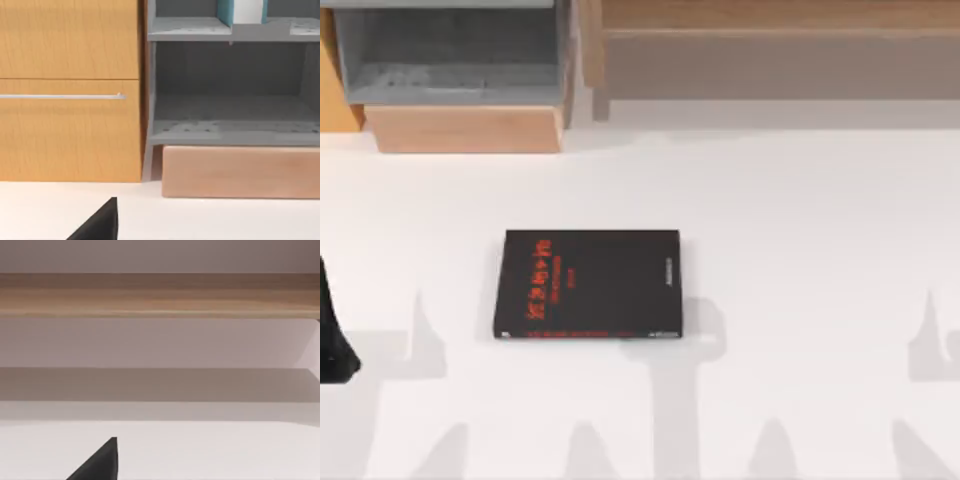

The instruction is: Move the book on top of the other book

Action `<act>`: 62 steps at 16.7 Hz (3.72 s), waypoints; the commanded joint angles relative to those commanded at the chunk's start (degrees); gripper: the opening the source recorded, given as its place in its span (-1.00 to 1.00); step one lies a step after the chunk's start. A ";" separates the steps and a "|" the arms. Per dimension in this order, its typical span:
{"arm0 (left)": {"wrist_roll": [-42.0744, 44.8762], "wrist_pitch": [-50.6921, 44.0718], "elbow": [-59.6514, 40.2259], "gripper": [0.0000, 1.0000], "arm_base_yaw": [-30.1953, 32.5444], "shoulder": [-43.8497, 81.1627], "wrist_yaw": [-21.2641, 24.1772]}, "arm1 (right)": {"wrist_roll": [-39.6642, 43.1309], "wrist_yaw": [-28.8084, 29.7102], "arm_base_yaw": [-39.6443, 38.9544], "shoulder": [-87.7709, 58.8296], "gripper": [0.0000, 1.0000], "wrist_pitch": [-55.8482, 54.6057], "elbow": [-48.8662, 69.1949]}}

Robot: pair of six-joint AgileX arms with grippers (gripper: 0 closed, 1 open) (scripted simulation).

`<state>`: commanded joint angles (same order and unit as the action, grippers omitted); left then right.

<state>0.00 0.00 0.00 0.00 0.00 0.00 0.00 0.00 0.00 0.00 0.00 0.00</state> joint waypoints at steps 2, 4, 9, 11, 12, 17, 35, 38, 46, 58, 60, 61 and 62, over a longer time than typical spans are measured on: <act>0.00 0.00 -0.01 1.00 0.00 0.01 0.00 | 0.00 0.00 0.00 0.00 1.00 0.00 0.00; 0.01 0.88 -1.61 1.00 0.17 1.78 -0.19 | 0.00 0.00 0.00 0.00 1.00 0.00 0.00; -0.02 7.15 -13.20 1.00 1.45 16.82 -1.59 | 0.00 0.00 0.00 0.00 1.00 0.00 0.00; -0.06 10.64 -19.75 1.00 2.22 26.47 -2.35 | 0.00 0.00 0.00 0.00 1.00 0.00 0.00; -0.09 12.50 -23.25 1.00 2.65 31.81 -2.75 | 0.00 0.00 0.00 0.00 1.00 0.00 0.00; -0.20 22.14 -41.68 1.00 5.06 61.15 -4.76 | 0.00 0.00 0.00 0.00 1.00 0.00 0.00; -0.35 37.24 -70.79 1.00 9.23 108.38 -7.26 | 0.00 0.00 0.00 0.00 1.00 0.00 0.00; -0.36 36.58 -73.79 1.00 9.26 110.50 -7.02 | 0.00 0.00 0.00 0.00 1.00 0.00 0.00; -0.38 34.94 -79.29 1.00 9.03 114.38 -6.76 | 0.00 0.00 0.00 0.00 1.00 0.00 0.00; -0.38 34.94 -79.29 -0.81 9.03 114.38 -6.76 | 0.00 0.00 0.00 0.00 1.00 0.00 0.00; -0.38 34.94 -79.29 -1.00 9.03 114.38 -6.76 | 0.00 0.00 0.00 0.00 1.00 0.00 0.00; -0.38 34.94 -79.29 -1.00 9.03 114.38 -6.76 | 0.00 0.00 0.00 0.00 1.00 0.00 0.00; -0.38 34.94 -79.29 -1.00 9.03 114.38 -6.76 | 0.00 0.00 0.00 0.00 1.00 0.00 0.00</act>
<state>-0.38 34.94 -79.29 9.03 114.38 -6.76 0.00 0.00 0.00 0.00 0.00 0.00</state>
